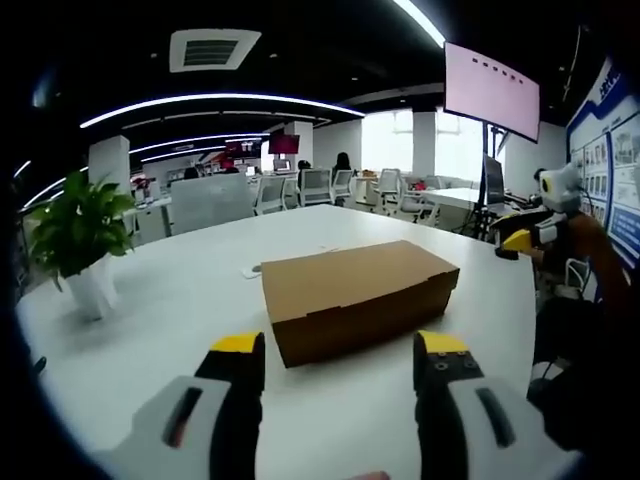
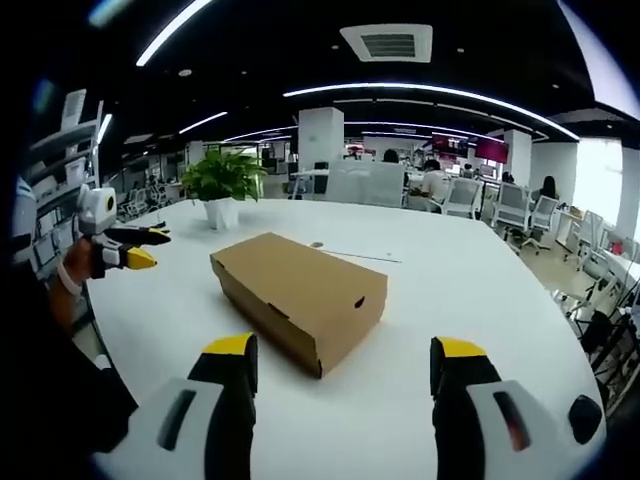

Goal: Operate the shoe box by opening the lid, removing the specified soft item, and placing it in the target area until the item is outside and the box remains undamaged.

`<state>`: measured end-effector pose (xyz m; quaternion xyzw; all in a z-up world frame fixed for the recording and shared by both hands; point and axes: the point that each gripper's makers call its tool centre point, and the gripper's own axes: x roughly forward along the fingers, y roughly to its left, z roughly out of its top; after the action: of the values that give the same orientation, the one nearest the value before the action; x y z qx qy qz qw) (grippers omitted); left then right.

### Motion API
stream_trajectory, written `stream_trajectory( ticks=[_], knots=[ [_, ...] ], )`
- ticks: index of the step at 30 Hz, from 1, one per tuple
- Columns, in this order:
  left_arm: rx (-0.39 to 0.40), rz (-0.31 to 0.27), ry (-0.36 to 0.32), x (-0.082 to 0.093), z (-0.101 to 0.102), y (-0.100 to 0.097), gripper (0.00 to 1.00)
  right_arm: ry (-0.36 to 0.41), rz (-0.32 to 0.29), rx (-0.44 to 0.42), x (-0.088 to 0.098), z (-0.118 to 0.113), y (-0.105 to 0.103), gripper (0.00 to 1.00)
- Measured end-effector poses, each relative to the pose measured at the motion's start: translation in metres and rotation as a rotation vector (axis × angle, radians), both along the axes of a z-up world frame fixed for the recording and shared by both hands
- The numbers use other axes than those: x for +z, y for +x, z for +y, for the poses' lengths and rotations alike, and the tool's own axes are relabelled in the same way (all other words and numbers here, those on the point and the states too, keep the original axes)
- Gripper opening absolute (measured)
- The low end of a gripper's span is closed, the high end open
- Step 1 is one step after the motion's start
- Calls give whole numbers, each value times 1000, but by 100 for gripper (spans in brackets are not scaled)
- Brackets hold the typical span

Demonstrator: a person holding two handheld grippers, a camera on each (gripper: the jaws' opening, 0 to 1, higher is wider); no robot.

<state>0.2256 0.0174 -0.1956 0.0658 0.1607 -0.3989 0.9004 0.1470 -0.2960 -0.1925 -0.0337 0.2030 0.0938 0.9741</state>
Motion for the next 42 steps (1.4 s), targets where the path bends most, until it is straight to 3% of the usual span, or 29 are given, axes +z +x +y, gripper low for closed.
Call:
stream_trajectory(
  ticks=[13, 22, 30, 36, 42],
  knots=[
    [-10, 1, -16, -2, 2, 7, 60, 38, -11, 4, 6, 8, 27, 70],
    [-52, -14, -27, -2, 2, 10, 61, 32, 18, -29, -2, 8, 55, 70],
    [-75, 15, -67, -9, 5, 15, 61, 15, 51, -42, -5, 17, 69, 70],
    [-101, 12, -19, -17, 0, 18, 61, -9, 49, -34, -10, 21, 71, 70],
    [-105, 9, -28, -14, 0, 16, 60, 69, 57, -42, -22, 20, 80, 68]
  ],
)
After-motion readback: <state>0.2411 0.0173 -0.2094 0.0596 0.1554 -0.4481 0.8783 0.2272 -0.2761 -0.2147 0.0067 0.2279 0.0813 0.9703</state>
